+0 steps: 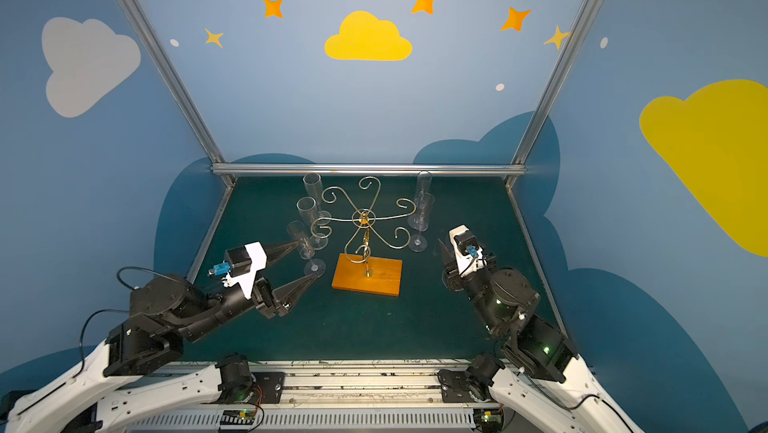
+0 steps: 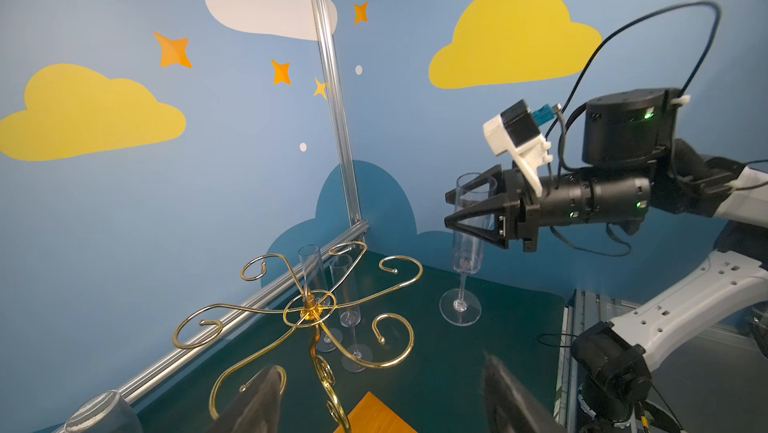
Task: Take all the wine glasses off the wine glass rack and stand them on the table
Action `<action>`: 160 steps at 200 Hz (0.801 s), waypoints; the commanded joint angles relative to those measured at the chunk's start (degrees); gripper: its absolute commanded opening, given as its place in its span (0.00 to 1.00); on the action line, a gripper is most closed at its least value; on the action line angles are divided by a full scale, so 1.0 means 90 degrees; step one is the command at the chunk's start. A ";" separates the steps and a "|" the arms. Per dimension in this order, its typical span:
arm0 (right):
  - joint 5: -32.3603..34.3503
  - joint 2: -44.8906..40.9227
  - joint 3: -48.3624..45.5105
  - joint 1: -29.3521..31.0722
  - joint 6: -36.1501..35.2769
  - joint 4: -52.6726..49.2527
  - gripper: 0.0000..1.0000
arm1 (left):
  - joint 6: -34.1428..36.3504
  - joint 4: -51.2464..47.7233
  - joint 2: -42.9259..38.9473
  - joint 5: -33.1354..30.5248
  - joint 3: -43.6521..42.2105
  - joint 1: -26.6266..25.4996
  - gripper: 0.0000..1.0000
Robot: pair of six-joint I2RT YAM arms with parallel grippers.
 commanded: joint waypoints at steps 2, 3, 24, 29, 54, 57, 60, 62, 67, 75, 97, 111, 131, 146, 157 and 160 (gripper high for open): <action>-0.0971 0.0099 -0.0361 -0.0615 0.0659 0.0688 0.30 | -0.0164 -0.0086 -0.0062 -0.0018 0.0157 -0.0009 0.75; -0.1005 0.0104 -0.0379 -0.0647 0.0673 0.0701 0.30 | -0.0169 -0.0086 -0.0059 -0.0014 0.0160 -0.0009 0.75; -0.1839 0.0316 -0.0747 -0.1413 0.1051 0.1032 0.29 | -0.0231 -0.0094 -0.0084 -0.0047 0.0134 -0.0009 0.75; -0.2017 0.0354 -0.0850 -0.1577 0.1129 0.1165 0.29 | -0.0242 -0.0094 -0.0083 -0.0055 0.0134 -0.0009 0.76; -0.2901 0.0589 -0.1421 -0.2251 0.1401 0.1958 0.29 | -0.0290 -0.0095 -0.0056 -0.0118 0.0134 -0.0011 0.76; -0.2977 0.0610 -0.1478 -0.2315 0.1436 0.2041 0.29 | -0.0288 -0.0103 -0.0038 -0.0119 0.0143 -0.0006 0.76; -0.3045 0.0646 -0.1514 -0.2366 0.1453 0.2115 0.29 | -0.0298 -0.0104 -0.0038 -0.0134 0.0143 -0.0008 0.76; -0.3088 0.0666 -0.1536 -0.2399 0.1471 0.2157 0.29 | -0.0300 -0.0105 -0.0027 -0.0134 0.0153 -0.0009 0.76; -0.3203 0.0722 -0.1597 -0.2462 0.1483 0.2307 0.29 | -0.0306 -0.0105 -0.0016 -0.0141 0.0163 -0.0009 0.76; -0.3369 0.0806 -0.1694 -0.2561 0.1494 0.2486 0.29 | -0.0311 -0.0093 0.0007 -0.0145 0.0173 -0.0009 0.76; -0.3744 0.0990 -0.2063 -0.2668 0.1237 0.3198 0.29 | -0.0327 -0.0042 0.0058 -0.0161 0.0179 -0.0004 0.76; -0.3863 0.1075 -0.2272 -0.2689 0.1114 0.3613 0.29 | -0.0320 -0.0006 0.0096 -0.0167 0.0187 -0.0009 0.76; -0.4029 0.1223 -0.2351 -0.2728 0.0948 0.3852 0.30 | -0.0311 0.0011 0.0174 -0.0177 0.0222 -0.0008 0.77; -0.4078 0.1361 -0.2314 -0.2739 0.0955 0.3858 0.30 | -0.0301 0.0031 0.0228 -0.0187 0.0245 -0.0009 0.77; -0.4121 0.1503 -0.2254 -0.2748 0.0872 0.3867 0.30 | -0.0301 0.0043 0.0261 -0.0188 0.0248 -0.0009 0.77; -0.4132 0.1548 -0.2243 -0.2744 0.0844 0.3860 0.30 | -0.0300 0.0051 0.0277 -0.0187 0.0255 -0.0009 0.77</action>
